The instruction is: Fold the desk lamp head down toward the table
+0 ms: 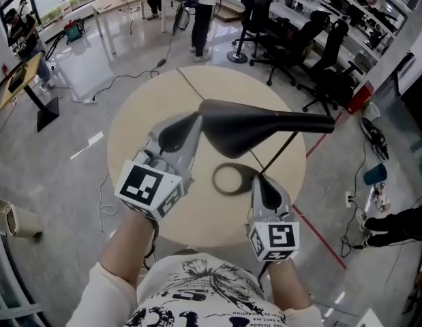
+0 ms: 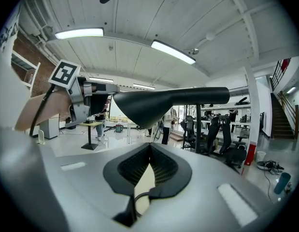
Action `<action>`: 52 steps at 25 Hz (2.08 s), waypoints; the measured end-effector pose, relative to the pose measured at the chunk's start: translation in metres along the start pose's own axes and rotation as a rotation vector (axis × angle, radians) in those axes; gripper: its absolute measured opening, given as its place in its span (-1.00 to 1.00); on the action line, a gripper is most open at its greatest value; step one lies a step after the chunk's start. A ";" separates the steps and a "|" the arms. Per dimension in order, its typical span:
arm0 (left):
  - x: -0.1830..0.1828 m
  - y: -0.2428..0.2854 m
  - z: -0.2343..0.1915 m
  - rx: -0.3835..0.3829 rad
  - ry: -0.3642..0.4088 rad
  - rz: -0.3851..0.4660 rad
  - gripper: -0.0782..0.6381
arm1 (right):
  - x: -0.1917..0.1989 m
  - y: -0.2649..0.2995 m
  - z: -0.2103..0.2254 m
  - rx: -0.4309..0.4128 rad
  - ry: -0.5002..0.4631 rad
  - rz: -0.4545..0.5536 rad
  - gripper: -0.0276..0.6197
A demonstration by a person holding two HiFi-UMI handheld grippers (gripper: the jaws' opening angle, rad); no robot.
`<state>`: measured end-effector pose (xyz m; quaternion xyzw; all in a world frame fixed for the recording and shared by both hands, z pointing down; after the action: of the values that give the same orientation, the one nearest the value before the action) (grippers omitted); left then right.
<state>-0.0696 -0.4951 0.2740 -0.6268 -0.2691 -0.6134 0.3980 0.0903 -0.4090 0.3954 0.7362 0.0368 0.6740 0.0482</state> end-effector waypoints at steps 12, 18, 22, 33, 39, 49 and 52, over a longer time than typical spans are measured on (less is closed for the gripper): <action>0.042 -0.008 0.004 0.012 -0.103 -0.067 -0.77 | 0.025 -0.008 0.010 0.037 0.022 -0.072 -0.89; 0.082 -0.013 0.009 0.006 -0.246 -0.108 -0.77 | 0.038 -0.012 0.006 0.040 0.023 -0.112 -0.89; 0.112 -0.010 0.016 0.014 -0.291 -0.158 -0.77 | 0.049 -0.014 0.005 0.042 0.028 -0.143 -0.89; 0.164 0.011 0.041 0.038 -0.350 -0.264 -0.77 | 0.065 -0.020 0.025 0.101 0.034 -0.180 -0.89; 0.176 0.019 0.049 0.036 -0.372 -0.251 -0.79 | 0.081 -0.024 0.034 0.112 0.044 -0.211 -0.89; 0.149 -0.005 0.063 -0.033 -0.376 -0.209 -0.77 | 0.072 -0.042 0.049 0.086 0.082 -0.144 -0.89; 0.135 -0.019 0.095 -0.024 -0.314 -0.207 -0.77 | 0.061 -0.053 0.053 0.061 0.110 -0.086 -0.89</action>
<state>-0.0186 -0.4264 0.4164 -0.6885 -0.3838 -0.5487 0.2785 0.1487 -0.3497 0.4451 0.6968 0.0916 0.7094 0.0526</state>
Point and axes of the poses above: the fingertips, and each gripper's own axes: y forward along the fingers, z to its right, x out of its underside, the point moved 2 cm from there along -y, backward along the fingers, and after that the axes turned 12 degrees about x, right-handed, at the moved point
